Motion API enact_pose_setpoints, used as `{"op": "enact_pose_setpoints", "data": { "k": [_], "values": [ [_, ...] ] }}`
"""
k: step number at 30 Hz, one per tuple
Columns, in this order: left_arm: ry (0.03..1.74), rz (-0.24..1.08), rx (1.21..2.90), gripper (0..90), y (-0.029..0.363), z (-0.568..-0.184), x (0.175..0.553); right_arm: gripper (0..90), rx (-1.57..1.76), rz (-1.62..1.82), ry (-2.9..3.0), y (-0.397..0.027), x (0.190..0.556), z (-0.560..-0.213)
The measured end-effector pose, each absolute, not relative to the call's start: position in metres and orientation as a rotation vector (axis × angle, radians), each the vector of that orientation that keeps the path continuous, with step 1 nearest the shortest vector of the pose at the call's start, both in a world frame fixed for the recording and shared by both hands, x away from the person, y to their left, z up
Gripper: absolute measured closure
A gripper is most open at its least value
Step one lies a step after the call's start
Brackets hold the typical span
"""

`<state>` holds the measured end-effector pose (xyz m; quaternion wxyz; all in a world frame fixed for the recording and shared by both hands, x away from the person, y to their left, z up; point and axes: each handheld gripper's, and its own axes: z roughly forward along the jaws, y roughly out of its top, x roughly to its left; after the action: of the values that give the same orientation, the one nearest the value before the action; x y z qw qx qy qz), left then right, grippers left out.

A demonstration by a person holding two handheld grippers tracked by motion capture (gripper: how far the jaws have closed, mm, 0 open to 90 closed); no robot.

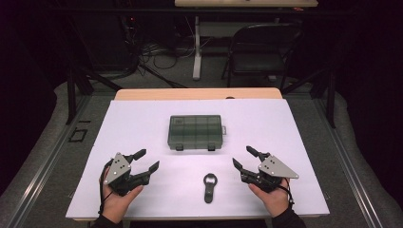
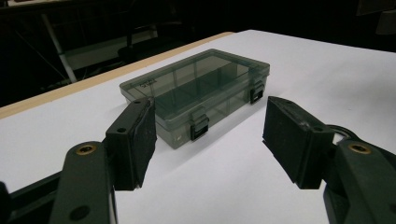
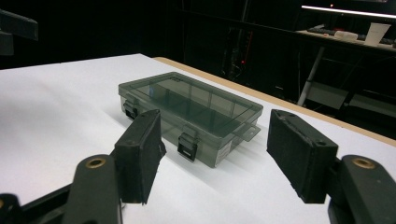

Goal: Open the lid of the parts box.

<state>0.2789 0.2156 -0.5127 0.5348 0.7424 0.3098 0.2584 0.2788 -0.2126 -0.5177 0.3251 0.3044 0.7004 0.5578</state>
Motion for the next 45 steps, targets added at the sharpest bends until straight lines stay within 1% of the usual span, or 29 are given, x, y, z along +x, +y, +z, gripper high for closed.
{"op": "enact_pose_setpoints", "data": {
  "k": [9, 11, 12, 13, 16, 18, 28, 30, 31, 32, 33, 34, 35, 37, 38, 40, 41, 42, 43, 44, 45],
  "values": [
    [0.769, 0.597, 1.781, 33.9, 0.216, -0.513, 0.281, 35.2, 0.784, 1.437, 1.844, -0.21, 0.278, -0.517],
    [0.787, 0.572, 1.782, 32.1, 0.216, -0.514, 0.282, 35.8, 0.783, 1.413, 1.854, -0.21, 0.278, -0.517],
    [0.805, 0.51, 1.803, 31.6, 0.214, -0.515, 0.285, 36.2, 0.788, 1.404, 1.856, -0.21, 0.278, -0.517],
    [0.805, 0.51, 1.803, 31.6, 0.214, -0.515, 0.285, 37.1, 0.794, 1.399, 1.863, -0.21, 0.278, -0.517],
    [0.818, 0.445, 1.819, 31.2, 0.21, -0.514, 0.289, 40.1, 0.825, 1.387, 1.903, -0.209, 0.28, -0.516],
    [0.818, 0.428, 1.822, 30.5, 0.207, -0.513, 0.291, 42.0, 0.829, 1.369, 1.92, -0.207, 0.282, -0.516],
    [0.895, 0.378, 1.862, 30.2, 0.2, -0.509, 0.316, 43.0, 0.86, 1.311, 1.986, -0.204, 0.292, -0.513],
    [0.917, 0.344, 1.859, 33.7, 0.2, -0.507, 0.326, 45.9, 0.891, 1.3, 2.007, -0.206, 0.298, -0.511],
    [0.917, 0.344, 1.859, 34.7, 0.2, -0.507, 0.326, 45.9, 0.891, 1.3, 2.007, -0.206, 0.298, -0.511],
    [0.918, 0.346, 1.864, 34.7, 0.199, -0.506, 0.329, 47.0, 0.898, 1.292, 2.008, -0.207, 0.299, -0.51],
    [0.921, 0.353, 1.867, 35.7, 0.198, -0.505, 0.332, 50.0, 0.918, 1.288, 2.031, -0.208, 0.303, -0.508],
    [0.919, 0.361, 1.875, 35.7, 0.197, -0.503, 0.334, 50.0, 0.918, 1.288, 2.031, -0.208, 0.303, -0.508],
    [0.914, 0.369, 1.878, 38.5, 0.196, -0.502, 0.336, 51.1, 0.925, 1.271, 2.06, -0.208, 0.307, -0.504],
    [0.915, 0.382, 1.89, 39.3, 0.194, -0.499, 0.34, 51.7, 0.921, 1.266, 2.06, -0.207, 0.309, -0.501],
    [0.914, 0.39, 1.897, 42.7, 0.192, -0.497, 0.342, 54.4, 0.919, 1.269, 2.057, -0.206, 0.311, -0.496],
    [0.91, 0.405, 1.896, 46.3, 0.191, -0.494, 0.346, 55.4, 0.918, 1.268, 2.062, -0.204, 0.312, -0.494],
    [0.915, 0.417, 1.905, 48.2, 0.189, -0.491, 0.35, 58.2, 0.93, 1.254, 2.07, -0.202, 0.316, -0.489],
    [0.915, 0.417, 1.905, 49.9, 0.189, -0.491, 0.35, 58.2, 0.93, 1.254, 2.07, -0.202, 0.316, -0.489],
    [0.921, 0.41, 1.92, 49.9, 0.188, -0.489, 0.352, 59.6, 0.94, 1.255, 2.086, -0.201, 0.318, -0.487],
    [0.933, 0.409, 1.928, 52.4, 0.187, -0.487, 0.355, 63.4, 0.946, 1.245, 2.107, -0.198, 0.322, -0.484],
    [0.941, 0.401, 1.934, 52.4, 0.187, -0.487, 0.357, 63.4, 0.946, 1.245, 2.107, -0.198, 0.322, -0.484]
  ]
}}
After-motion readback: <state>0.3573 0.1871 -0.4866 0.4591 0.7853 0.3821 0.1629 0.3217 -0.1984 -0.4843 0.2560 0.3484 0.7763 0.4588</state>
